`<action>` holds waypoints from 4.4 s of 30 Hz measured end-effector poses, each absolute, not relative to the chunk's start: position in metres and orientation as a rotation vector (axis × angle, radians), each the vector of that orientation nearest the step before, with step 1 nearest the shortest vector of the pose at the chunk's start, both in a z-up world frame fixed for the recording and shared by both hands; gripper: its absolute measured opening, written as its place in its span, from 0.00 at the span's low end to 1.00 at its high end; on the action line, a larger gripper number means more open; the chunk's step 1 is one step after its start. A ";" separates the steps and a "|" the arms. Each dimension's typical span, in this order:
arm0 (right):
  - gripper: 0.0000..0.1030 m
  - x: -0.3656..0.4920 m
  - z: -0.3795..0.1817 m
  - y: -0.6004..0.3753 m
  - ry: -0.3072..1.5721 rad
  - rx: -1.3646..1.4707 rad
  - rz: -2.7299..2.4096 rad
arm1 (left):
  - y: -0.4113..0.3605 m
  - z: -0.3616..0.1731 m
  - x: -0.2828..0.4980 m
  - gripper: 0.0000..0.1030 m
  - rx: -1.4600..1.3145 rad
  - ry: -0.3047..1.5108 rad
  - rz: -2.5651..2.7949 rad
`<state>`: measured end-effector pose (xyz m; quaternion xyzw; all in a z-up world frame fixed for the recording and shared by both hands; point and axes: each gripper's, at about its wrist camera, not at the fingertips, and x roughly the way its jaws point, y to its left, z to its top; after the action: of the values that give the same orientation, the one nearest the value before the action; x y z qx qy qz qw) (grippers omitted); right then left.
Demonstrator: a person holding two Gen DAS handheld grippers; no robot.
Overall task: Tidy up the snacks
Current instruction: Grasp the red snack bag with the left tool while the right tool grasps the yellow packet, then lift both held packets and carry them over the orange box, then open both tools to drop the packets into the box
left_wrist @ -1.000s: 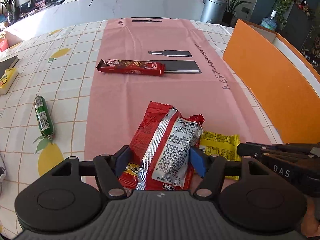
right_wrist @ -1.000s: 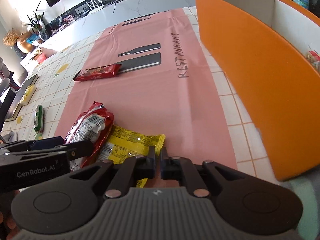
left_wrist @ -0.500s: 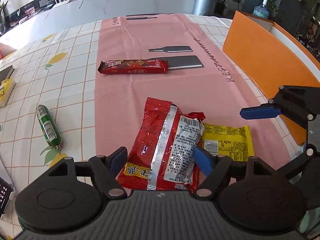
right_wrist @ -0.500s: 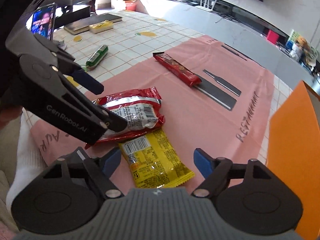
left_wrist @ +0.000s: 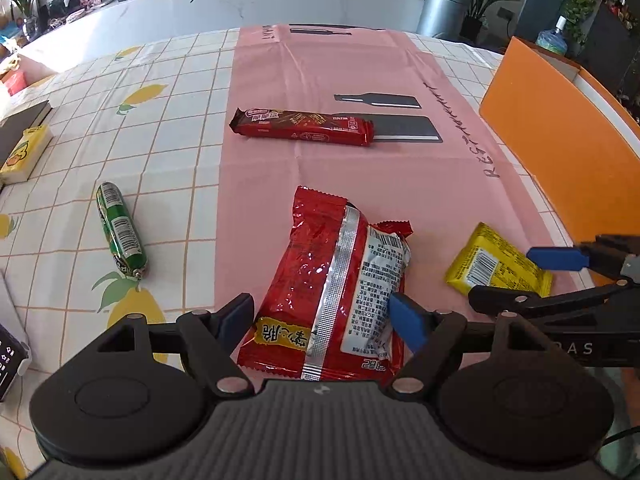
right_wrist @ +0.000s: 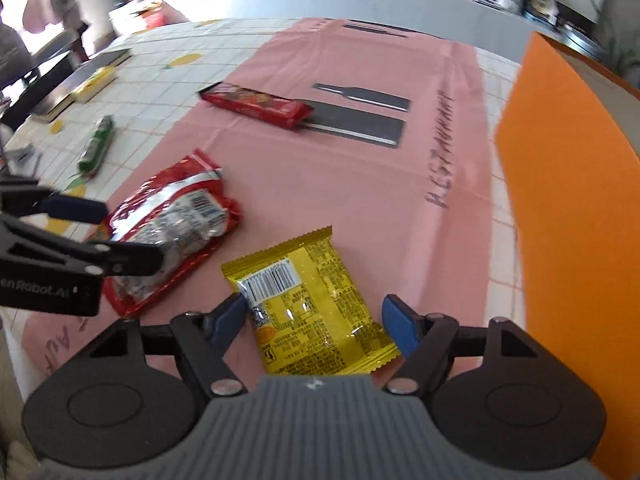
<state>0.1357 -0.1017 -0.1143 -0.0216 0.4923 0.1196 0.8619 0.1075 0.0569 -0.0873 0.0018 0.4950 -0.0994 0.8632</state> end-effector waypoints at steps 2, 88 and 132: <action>0.71 0.130 -0.112 -0.110 1.044 0.054 0.213 | 0.055 -0.086 0.107 0.87 0.018 1.032 -0.218; 0.49 0.055 0.041 -0.308 0.674 -0.243 -0.001 | -0.188 0.039 0.088 0.82 0.271 0.684 -0.589; 0.70 0.127 -0.030 -0.335 1.001 -0.384 0.074 | -0.270 -0.037 0.138 0.88 0.731 0.792 -0.638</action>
<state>0.1269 -0.3350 -0.0304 -0.1827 0.4768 0.0354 0.8591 0.1384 -0.2703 -0.0373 0.3421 0.3708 -0.2986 0.8101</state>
